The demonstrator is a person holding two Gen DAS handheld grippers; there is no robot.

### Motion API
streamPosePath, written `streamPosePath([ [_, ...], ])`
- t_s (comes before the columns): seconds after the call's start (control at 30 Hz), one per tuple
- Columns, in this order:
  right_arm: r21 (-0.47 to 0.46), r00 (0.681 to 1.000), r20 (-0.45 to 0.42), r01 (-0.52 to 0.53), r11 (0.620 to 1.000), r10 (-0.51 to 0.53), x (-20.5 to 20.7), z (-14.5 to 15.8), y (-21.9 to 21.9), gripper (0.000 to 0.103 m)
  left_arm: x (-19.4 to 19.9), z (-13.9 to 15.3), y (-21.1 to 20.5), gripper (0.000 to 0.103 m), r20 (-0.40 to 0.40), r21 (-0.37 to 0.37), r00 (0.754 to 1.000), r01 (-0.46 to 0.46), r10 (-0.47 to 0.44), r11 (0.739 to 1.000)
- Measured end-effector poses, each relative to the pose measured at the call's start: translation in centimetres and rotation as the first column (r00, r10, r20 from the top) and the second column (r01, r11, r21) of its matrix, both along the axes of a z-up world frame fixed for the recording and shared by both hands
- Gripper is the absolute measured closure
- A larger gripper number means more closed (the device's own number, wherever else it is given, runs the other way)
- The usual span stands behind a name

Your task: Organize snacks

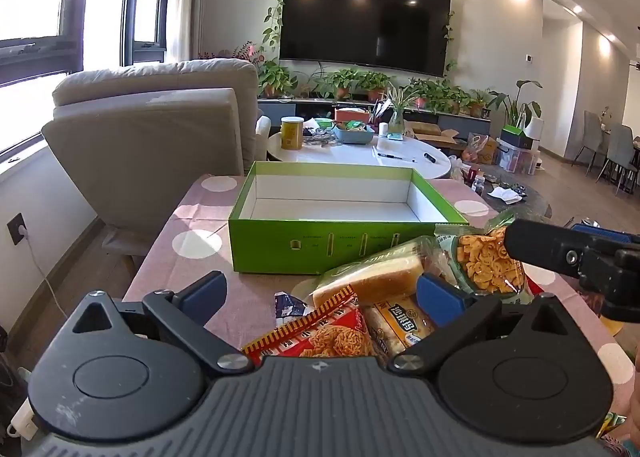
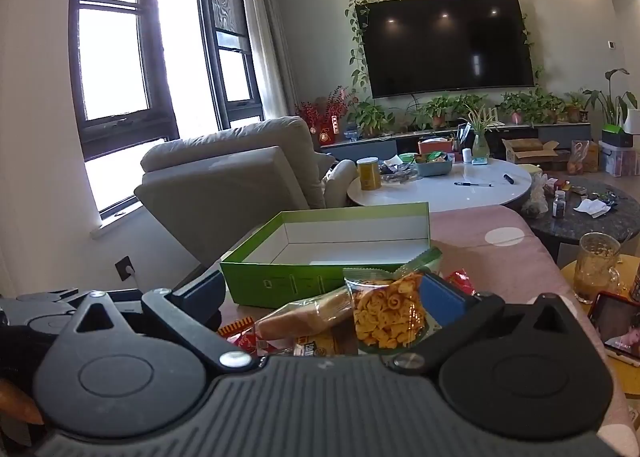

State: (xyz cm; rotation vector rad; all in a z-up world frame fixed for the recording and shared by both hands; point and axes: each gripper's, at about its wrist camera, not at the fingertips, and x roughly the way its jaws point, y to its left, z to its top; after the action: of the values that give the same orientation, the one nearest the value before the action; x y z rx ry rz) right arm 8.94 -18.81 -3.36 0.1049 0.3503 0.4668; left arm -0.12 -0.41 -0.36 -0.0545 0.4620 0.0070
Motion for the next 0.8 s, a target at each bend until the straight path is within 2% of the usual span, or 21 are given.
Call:
streamPosePath([
  [0.2,0.009,1.000,-0.005,-0.023,1.000,0.023,-2.0,0.4,-1.2,0.025,0.2,-0.3,0.3,0.001,-0.008,-0.006,1.000,-0.002,0.002,1.000],
  [0.8,0.018,0.998,-0.050,-0.025,1.000,0.026,-1.7,0.0,-1.9,0.025,0.5,-0.7,0.7,0.001,-0.029,-0.012,1.000,-0.010,0.010,1.000],
])
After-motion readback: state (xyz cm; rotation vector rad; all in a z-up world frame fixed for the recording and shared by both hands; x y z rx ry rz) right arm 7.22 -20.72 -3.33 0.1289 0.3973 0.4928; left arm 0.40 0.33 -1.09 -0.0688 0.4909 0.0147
